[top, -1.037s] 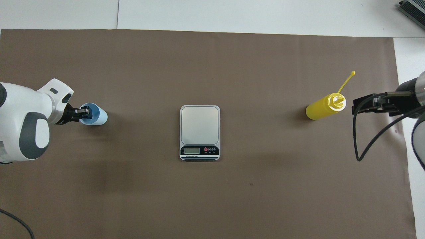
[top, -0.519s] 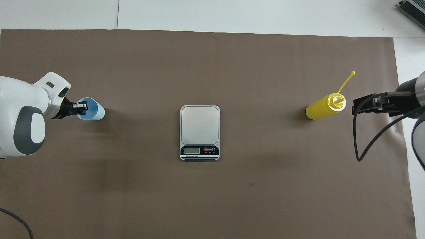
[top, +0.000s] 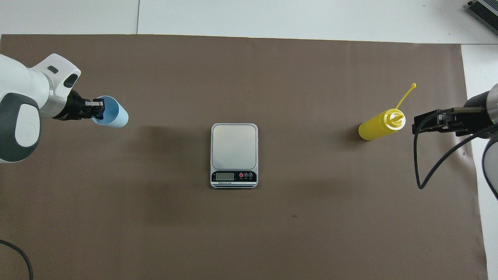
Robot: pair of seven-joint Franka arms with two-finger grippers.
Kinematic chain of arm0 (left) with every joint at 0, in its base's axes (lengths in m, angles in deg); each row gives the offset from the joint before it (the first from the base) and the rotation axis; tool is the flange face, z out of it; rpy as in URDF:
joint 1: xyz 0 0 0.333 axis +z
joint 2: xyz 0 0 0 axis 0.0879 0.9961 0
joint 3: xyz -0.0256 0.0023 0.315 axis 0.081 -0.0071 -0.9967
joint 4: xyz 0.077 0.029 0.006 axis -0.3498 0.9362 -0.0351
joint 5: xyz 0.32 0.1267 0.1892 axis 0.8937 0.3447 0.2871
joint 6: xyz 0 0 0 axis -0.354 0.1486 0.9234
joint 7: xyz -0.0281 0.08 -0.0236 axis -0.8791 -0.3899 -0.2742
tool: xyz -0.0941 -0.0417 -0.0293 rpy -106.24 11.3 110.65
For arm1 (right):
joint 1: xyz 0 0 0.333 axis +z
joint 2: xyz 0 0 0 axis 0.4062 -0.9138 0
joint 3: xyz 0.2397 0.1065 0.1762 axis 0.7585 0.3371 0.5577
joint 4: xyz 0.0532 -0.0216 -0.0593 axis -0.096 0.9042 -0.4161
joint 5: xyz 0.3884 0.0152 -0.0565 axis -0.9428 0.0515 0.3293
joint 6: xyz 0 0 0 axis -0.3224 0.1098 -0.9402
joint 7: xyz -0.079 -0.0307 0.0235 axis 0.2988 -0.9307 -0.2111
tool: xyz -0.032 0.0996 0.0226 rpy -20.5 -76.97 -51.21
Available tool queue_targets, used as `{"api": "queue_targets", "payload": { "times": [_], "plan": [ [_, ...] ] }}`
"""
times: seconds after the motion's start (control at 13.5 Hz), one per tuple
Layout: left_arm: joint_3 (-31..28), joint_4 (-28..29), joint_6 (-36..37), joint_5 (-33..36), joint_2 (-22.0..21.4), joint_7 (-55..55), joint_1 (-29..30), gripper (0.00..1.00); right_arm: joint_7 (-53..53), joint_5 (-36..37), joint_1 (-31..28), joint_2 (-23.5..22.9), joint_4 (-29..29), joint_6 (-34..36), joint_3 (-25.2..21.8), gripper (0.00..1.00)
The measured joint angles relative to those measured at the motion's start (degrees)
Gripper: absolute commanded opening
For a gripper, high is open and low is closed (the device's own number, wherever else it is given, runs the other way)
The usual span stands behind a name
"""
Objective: Pour seasoning into cup on scale with both arms
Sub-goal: 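Lift the blue cup with the left gripper and lower it onto the scale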
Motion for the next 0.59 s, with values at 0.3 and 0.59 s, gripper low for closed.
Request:
{"api": "queue_targets", "payload": {
  "times": [0.3, 0.59],
  "plan": [
    [0.27, -1.80, 0.34, -0.08, 0.12, -12.55, -9.76, 0.00, 0.00, 0.00, 0.00, 0.00, 0.00, 0.00, 0.00, 1.00],
    [0.36, -1.70, -2.56, -0.09, 0.70, -20.73, -18.66, 0.00, 0.00, 0.00, 0.00, 0.00, 0.00, 0.00, 0.00, 1.00]
  ]
}}
